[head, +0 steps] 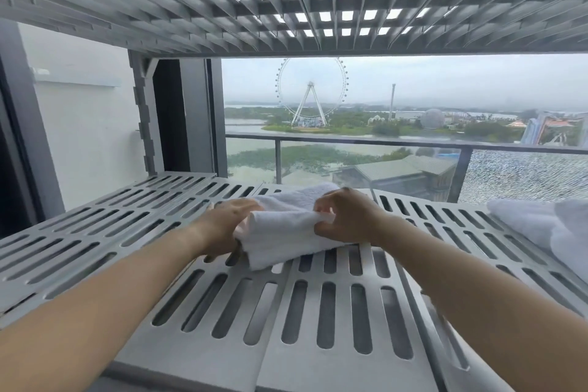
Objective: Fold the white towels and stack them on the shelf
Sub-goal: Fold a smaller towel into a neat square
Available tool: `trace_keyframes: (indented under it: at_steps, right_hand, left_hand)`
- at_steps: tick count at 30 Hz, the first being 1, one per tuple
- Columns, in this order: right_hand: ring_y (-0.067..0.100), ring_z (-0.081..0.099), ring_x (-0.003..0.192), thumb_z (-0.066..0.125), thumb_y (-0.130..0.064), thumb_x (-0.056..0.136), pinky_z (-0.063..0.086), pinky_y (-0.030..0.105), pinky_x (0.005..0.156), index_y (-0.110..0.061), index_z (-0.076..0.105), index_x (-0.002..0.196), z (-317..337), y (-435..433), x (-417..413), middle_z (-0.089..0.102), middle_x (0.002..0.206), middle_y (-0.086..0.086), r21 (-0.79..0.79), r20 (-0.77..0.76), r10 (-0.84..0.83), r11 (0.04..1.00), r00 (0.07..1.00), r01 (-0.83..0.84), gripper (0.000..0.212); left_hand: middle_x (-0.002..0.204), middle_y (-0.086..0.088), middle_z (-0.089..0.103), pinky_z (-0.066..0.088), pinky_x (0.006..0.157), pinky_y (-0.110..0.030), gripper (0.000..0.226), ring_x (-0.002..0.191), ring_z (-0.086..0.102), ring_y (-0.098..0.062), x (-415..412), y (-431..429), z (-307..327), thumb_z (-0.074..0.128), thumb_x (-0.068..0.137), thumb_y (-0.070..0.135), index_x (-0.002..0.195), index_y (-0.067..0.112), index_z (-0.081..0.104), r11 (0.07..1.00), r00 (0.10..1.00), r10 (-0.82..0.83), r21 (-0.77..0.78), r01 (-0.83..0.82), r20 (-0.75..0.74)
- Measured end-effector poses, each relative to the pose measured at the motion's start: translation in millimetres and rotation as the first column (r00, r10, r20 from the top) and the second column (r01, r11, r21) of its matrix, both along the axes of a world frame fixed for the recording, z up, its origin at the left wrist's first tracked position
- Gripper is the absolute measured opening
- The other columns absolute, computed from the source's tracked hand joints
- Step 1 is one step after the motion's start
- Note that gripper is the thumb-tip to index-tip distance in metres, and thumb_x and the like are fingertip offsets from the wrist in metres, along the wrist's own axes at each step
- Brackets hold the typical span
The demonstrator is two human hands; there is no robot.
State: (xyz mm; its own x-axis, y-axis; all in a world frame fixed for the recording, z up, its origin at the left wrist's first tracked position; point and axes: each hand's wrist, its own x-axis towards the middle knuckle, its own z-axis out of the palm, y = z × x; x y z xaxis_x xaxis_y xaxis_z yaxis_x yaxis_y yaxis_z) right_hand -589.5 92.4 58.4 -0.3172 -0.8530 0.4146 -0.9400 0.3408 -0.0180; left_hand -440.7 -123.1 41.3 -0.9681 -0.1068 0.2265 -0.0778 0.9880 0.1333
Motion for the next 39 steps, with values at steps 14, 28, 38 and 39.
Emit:
trace_keyframes:
  at_steps: [14,28,38,39]
  right_hand:
    - [0.026,0.056,0.107,0.046,-0.044,0.090,0.045,0.040,0.087,-0.028,0.057,0.118,-6.3,-24.5,32.3,0.063,0.116,0.002,-0.056,0.150,-0.099,0.992,0.984,0.109,0.034]
    - [0.025,0.057,0.093,0.047,-0.045,0.089,0.044,0.033,0.071,-0.022,0.057,0.096,-9.6,-30.6,32.2,0.064,0.099,0.004,0.063,0.091,-0.191,0.980,0.977,0.186,0.025]
    - [0.018,0.050,0.117,0.061,-0.025,0.071,0.041,0.031,0.096,-0.031,0.052,0.126,-2.5,12.6,3.3,0.055,0.129,-0.006,0.096,0.077,-0.160,0.984,0.984,0.152,0.055]
    - [0.018,0.050,0.117,0.061,-0.023,0.071,0.041,0.030,0.097,-0.029,0.053,0.124,-2.9,18.8,-1.5,0.055,0.129,-0.006,0.090,0.081,-0.158,0.984,0.984,0.151,0.054]
  left_hand:
    - [0.105,-0.001,0.062,0.048,0.080,-0.027,0.022,0.093,0.060,-0.017,32.1,4.5,-12.7,0.058,0.085,0.011,0.106,0.016,0.054,0.990,0.963,0.105,0.123,-0.076,-0.250]
    - [0.096,0.002,0.066,0.040,0.075,-0.015,0.022,0.075,0.054,-0.007,43.8,12.3,-17.4,0.056,0.082,0.013,0.097,0.020,0.071,0.997,0.935,0.040,0.083,-0.011,-0.353]
    - [0.077,0.012,0.052,0.038,0.060,-0.024,0.034,0.073,0.053,-0.013,36.4,22.2,-19.0,0.073,0.071,0.048,0.080,0.025,0.049,0.993,0.889,0.111,0.091,-0.078,-0.445]
    - [0.081,0.011,0.052,0.040,0.061,-0.027,0.038,0.075,0.054,-0.014,34.4,22.8,-18.0,0.072,0.070,0.048,0.086,0.024,0.048,0.990,0.887,0.129,0.100,-0.094,-0.443]
